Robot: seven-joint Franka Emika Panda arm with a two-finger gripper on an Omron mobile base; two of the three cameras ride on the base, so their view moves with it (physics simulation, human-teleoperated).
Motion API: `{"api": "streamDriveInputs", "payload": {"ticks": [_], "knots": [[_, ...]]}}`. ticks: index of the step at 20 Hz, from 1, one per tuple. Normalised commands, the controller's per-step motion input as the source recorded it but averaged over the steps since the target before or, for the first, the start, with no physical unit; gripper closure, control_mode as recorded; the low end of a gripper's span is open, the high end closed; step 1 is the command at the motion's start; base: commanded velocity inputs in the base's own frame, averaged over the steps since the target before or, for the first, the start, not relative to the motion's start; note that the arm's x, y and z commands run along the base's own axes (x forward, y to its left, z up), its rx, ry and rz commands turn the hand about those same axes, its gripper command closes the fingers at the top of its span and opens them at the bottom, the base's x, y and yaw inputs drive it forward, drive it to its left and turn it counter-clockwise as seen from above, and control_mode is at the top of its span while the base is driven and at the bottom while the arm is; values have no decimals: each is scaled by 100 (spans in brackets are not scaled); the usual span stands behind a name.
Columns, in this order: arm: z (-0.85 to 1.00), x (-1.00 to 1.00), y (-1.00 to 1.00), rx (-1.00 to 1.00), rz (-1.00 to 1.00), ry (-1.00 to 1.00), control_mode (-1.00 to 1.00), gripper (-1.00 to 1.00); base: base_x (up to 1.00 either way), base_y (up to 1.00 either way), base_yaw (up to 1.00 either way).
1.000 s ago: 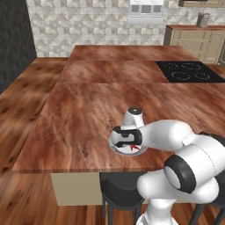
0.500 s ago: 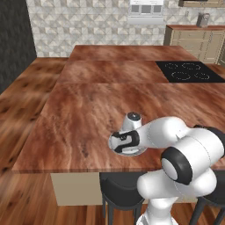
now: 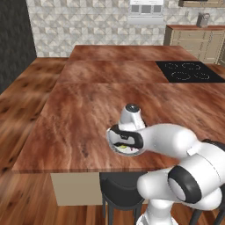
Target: Take the lemon wedge from the fridge and place it on the plate with fish on the dining counter.
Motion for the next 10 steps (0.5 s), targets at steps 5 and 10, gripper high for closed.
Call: {"api": "streamDriveInputs", "payload": {"ticks": [5,10], "knots": [[100,-17,31,0,-2,0,-100,-100,0,0,0],[100,-98,-4,2,-7,10,-100,-100,0,0,0]]}}
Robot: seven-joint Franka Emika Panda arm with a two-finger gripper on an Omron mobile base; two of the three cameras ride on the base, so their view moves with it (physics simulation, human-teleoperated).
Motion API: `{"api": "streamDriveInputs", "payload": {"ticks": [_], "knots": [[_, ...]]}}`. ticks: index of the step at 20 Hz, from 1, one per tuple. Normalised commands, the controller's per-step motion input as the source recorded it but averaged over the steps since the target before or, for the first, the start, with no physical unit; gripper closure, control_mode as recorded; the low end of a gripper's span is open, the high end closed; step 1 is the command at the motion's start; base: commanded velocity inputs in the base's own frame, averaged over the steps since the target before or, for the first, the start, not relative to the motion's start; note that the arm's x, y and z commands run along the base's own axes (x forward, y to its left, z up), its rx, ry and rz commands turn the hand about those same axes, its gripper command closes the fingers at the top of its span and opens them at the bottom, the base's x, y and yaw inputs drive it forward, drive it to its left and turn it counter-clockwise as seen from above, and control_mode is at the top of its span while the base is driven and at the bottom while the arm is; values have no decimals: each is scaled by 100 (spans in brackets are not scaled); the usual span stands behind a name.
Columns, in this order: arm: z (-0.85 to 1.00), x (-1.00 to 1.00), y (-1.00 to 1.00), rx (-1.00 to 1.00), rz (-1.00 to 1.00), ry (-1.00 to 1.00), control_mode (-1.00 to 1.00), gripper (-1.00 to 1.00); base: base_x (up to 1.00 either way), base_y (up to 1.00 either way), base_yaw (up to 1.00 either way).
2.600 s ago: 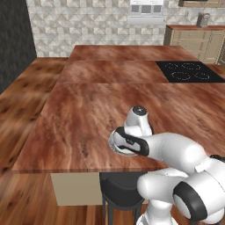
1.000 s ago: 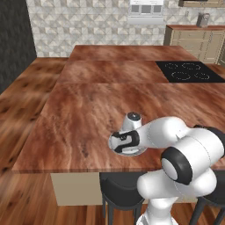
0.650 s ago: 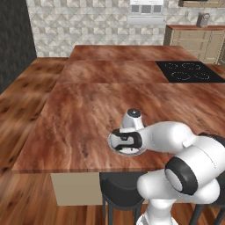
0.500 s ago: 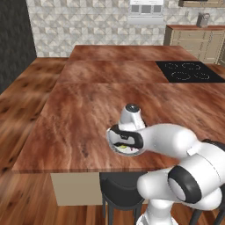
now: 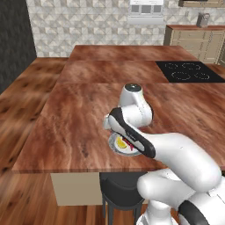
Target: Take the lemon wedge from the fridge and place it on the plate with fish on the dining counter.
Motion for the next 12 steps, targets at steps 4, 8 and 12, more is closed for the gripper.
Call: {"api": "streamDriveInputs", "payload": {"ticks": [4,8,12], "knots": [[47,-100,-41,3,-8,14,-100,-100,0,0,0],[-20,-100,-62,0,-2,-1,-100,-100,0,0,0],[-33,-100,-82,0,-3,-13,-100,-100,0,0,0]]}}
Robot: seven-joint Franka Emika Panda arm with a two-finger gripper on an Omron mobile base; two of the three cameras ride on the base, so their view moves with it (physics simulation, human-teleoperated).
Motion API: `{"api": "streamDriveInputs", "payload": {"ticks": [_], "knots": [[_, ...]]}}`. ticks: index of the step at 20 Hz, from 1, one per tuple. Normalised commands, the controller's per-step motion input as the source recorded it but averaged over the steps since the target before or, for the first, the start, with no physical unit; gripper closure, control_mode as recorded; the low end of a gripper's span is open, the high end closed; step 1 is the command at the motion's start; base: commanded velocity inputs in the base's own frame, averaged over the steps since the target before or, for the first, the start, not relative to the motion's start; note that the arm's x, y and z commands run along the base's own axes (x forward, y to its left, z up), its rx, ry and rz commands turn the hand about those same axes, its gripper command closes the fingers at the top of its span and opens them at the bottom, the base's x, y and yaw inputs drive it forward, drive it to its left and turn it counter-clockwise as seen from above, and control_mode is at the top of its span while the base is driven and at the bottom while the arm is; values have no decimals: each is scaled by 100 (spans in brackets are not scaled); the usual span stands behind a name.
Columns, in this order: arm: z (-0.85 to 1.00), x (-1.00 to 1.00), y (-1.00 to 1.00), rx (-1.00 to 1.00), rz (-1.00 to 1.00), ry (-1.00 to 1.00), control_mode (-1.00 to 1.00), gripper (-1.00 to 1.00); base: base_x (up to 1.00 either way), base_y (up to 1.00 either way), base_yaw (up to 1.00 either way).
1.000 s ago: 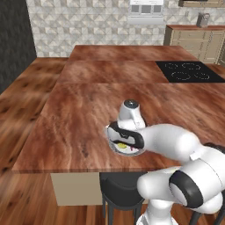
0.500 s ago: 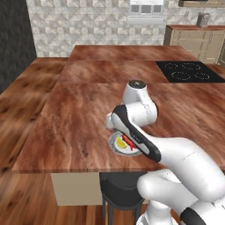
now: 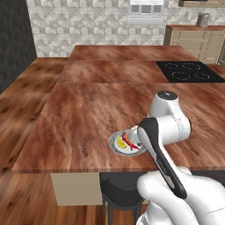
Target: Take the lemon wedge from the fridge and place it on the plate with fish on the dining counter.
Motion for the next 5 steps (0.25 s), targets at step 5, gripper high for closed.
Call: {"api": "streamDriveInputs", "payload": {"ticks": [5], "knots": [[-15,-96,-83,10,-17,-36,-100,-100,0,0,0]]}}
